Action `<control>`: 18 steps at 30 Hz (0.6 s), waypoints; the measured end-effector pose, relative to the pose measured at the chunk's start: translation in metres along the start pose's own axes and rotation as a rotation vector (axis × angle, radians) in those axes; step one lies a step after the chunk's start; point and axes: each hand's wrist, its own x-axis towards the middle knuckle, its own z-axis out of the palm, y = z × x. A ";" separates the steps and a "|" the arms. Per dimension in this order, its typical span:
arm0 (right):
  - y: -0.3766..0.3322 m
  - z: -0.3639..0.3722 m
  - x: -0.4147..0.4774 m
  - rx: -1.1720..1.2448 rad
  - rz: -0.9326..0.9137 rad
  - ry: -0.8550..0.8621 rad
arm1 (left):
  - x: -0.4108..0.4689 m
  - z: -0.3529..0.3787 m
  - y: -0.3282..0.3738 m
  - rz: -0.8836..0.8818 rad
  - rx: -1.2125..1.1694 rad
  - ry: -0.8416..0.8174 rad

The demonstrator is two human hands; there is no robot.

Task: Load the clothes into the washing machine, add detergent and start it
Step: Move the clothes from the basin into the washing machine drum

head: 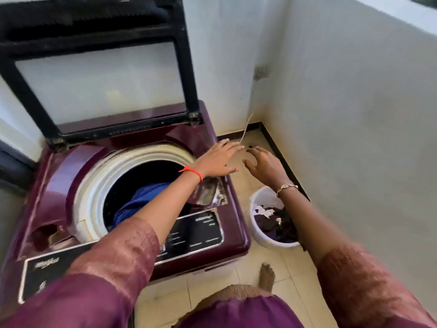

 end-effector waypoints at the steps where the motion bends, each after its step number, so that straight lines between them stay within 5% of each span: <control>1: 0.020 0.001 -0.002 -0.010 0.029 -0.012 | 0.018 0.009 0.007 0.002 0.034 -0.080; 10: 0.209 0.021 -0.018 -0.142 0.123 -0.339 | 0.155 0.097 0.068 0.015 0.169 -0.487; 18: 0.314 0.059 -0.038 -0.071 0.281 -0.651 | 0.209 0.180 0.081 -0.062 0.040 -0.641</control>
